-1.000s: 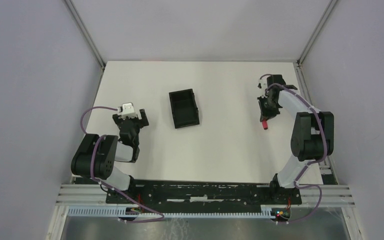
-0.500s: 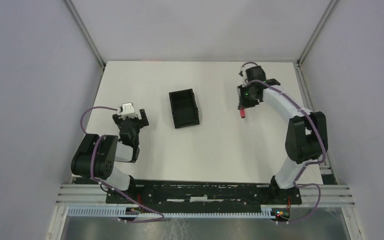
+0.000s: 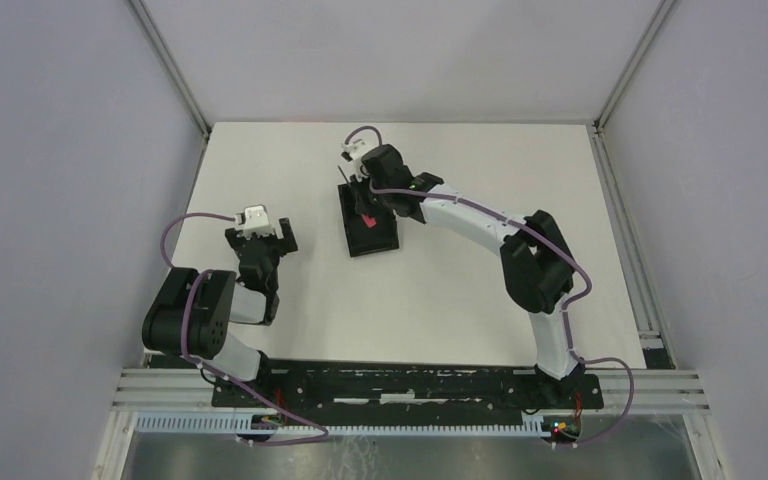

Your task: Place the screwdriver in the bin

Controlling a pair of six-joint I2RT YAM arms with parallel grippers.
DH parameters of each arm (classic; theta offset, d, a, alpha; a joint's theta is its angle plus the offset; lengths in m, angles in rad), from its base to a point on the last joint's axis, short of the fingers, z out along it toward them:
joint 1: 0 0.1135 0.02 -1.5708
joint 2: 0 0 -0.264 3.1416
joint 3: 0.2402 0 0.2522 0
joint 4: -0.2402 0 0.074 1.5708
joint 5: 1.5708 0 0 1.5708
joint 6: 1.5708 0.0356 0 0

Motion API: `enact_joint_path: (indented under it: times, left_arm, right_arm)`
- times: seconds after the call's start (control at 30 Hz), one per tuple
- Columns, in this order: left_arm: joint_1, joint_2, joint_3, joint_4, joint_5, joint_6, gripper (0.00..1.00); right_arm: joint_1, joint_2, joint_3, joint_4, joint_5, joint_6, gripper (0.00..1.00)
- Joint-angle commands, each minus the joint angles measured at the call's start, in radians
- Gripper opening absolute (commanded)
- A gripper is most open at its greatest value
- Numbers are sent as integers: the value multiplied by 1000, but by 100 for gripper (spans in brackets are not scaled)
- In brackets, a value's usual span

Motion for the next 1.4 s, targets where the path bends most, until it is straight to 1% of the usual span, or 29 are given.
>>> enact_joint_path:
  times: [0.0, 0.03, 0.13, 0.17, 0.2, 0.27, 0.3, 0.33, 0.47, 0.5, 0.67, 0.8, 1.0, 1.13, 1.23, 1.37]
  left_arm:
    - [2, 2, 16, 36, 1, -13, 100]
    - [2, 2, 16, 36, 1, -14, 100]
    - [2, 2, 16, 36, 0, -13, 100]
    - [1, 2, 16, 36, 1, -14, 100]
    - [1, 2, 16, 36, 1, -14, 100]
    - [1, 2, 16, 36, 1, -14, 100]
    - [1, 2, 16, 36, 1, -14, 100]
    - [2, 2, 16, 36, 1, -13, 100]
    - [2, 2, 16, 36, 2, -14, 100]
    - [2, 2, 16, 36, 1, -14, 100]
    - [1, 2, 16, 36, 0, -14, 100]
    - [1, 2, 16, 36, 2, -14, 100]
    - [2, 2, 16, 36, 2, -12, 100]
    - [2, 2, 17, 36, 2, -13, 100]
    - [2, 2, 16, 36, 2, -13, 100]
    - [1, 2, 16, 36, 2, -13, 100]
  right_arm:
    - [17, 70, 100, -9, 147, -91, 0]
    - [25, 72, 95, -10, 163, -99, 0]
    - [40, 68, 65, 4, 177, -121, 5]
    - [44, 65, 56, 8, 177, -129, 7]
    - [49, 58, 44, 14, 179, -135, 11]
    - [54, 47, 25, 27, 178, -142, 34]
    - [56, 42, 22, 29, 177, -141, 52]
    - [58, 40, 27, 32, 175, -140, 62]
    - [62, -4, 43, 57, 173, -93, 93]
    - [63, -28, 39, 70, 182, -88, 98]
    - [67, -144, 21, 121, 210, -80, 98]
    - [64, -243, -4, 135, 237, -107, 98]
    - [14, -384, -117, 132, 281, -130, 98]
    - [-22, -525, -289, 163, 387, -147, 98]
    - [-60, -662, -485, 240, 494, -154, 98]
    - [-127, -813, -788, 369, 577, -134, 98]
